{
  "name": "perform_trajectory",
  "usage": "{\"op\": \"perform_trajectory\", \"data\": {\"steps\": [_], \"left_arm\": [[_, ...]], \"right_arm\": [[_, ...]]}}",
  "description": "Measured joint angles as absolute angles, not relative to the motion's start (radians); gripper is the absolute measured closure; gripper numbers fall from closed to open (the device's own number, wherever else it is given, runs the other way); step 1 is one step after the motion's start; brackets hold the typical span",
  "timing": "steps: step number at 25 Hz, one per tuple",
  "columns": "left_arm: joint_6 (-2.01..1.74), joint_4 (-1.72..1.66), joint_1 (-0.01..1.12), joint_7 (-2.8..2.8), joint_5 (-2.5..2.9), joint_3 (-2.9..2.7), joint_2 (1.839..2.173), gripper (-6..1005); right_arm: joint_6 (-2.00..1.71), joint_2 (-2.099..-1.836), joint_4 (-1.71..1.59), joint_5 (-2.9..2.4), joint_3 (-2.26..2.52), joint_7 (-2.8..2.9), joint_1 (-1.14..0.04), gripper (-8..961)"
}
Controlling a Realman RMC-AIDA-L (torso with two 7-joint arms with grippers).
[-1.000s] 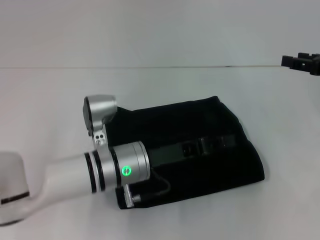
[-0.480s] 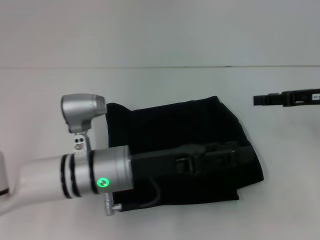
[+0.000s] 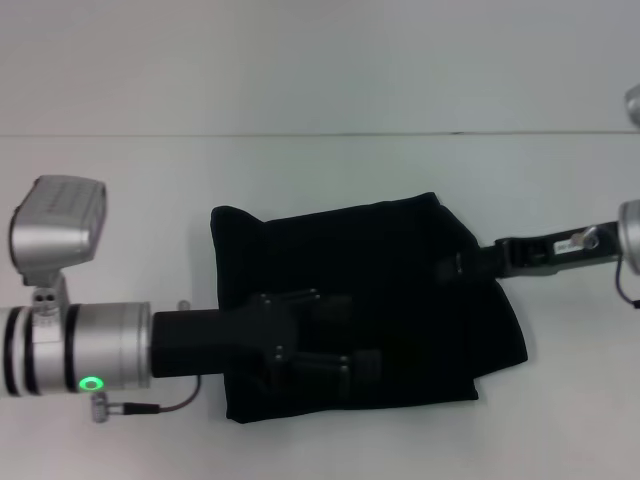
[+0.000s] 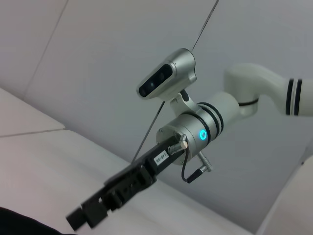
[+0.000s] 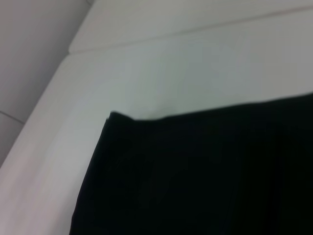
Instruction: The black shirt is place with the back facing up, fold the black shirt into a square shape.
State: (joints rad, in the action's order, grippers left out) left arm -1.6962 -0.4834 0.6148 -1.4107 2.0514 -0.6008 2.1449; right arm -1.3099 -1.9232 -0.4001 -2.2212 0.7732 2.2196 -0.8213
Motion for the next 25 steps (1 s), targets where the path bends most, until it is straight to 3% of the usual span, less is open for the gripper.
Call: {"op": "perform_trajectory", "data": {"steps": [6, 15, 25], "left_arm": [[-1.735, -0.578, 0.584, -1.35, 2.107, -0.607, 2.138, 47], [-1.737, -0.593, 0.585, -1.348, 2.117, -0.616, 2.138, 48], [-1.73, -0.597, 0.589, -1.347, 2.118, -0.618, 2.138, 49]], "right_arm": [[-1.269, -1.96, -0.389, -2.292, 0.777, 2.274, -0.837, 321], [-1.231, -1.964, -0.386, -2.296, 0.773, 2.281, -0.83, 333], [-1.171, -1.992, -0.357, -2.296, 0.778, 2.282, -0.85, 347]]}}
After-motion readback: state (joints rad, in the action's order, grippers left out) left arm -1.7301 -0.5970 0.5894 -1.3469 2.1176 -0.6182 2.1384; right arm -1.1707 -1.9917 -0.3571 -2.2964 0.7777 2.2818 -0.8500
